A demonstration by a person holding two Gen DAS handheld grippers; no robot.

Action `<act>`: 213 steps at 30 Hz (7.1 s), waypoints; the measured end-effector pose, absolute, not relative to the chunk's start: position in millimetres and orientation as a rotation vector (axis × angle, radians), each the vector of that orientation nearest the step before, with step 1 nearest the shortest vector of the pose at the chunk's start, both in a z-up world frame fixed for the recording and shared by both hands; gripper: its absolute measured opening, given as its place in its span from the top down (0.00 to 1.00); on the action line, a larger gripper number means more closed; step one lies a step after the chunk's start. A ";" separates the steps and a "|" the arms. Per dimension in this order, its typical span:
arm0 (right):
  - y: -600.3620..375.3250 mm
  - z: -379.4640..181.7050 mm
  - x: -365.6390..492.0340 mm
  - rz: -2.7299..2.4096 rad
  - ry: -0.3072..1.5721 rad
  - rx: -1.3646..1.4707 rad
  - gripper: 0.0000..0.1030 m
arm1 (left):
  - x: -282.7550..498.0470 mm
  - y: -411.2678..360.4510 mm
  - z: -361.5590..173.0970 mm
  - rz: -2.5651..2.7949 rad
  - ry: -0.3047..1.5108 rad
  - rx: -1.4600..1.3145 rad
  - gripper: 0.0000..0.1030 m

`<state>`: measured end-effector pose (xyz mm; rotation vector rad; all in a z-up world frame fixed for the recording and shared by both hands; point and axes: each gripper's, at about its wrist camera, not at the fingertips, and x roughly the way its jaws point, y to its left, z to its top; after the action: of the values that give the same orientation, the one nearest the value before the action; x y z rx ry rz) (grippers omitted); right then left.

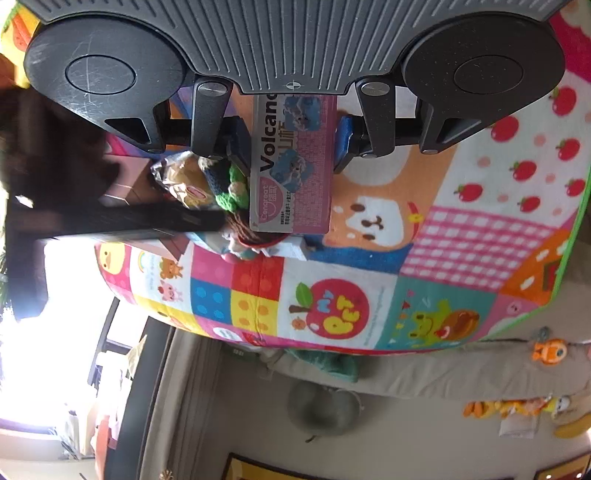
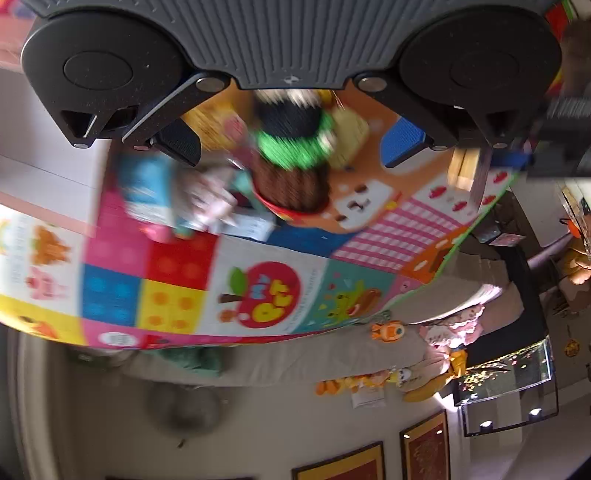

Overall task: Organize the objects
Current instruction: 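Grasp the pink Volcano package with the left gripper while the right grasps the crocheted doll, then carry the Volcano package and crocheted doll into the pink box and release both, then grasp the yellow cheese toy with the left gripper while the right grasps the bread bun, then carry the cheese toy and bread bun into the pink box and release both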

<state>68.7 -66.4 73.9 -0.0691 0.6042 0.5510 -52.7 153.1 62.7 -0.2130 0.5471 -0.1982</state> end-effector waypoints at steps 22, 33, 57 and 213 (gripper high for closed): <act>-194.0 177.4 -75.8 0.527 0.378 0.089 0.31 | -54.5 45.0 127.7 -0.497 0.484 -0.095 0.53; -308.4 158.8 -134.5 0.265 0.264 0.162 0.31 | 150.7 -116.1 115.3 -0.512 0.699 -0.151 0.53; -331.9 116.1 6.8 0.201 0.465 0.325 0.31 | 99.3 -62.0 115.8 -0.520 0.549 -0.097 0.58; -283.0 52.4 121.4 0.276 0.824 0.160 0.34 | 65.7 62.3 29.7 -0.383 0.659 -0.296 0.61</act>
<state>121.4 -283.0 52.4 0.1598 0.8240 0.2758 65.7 62.3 29.7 -0.2961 0.6593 -0.3833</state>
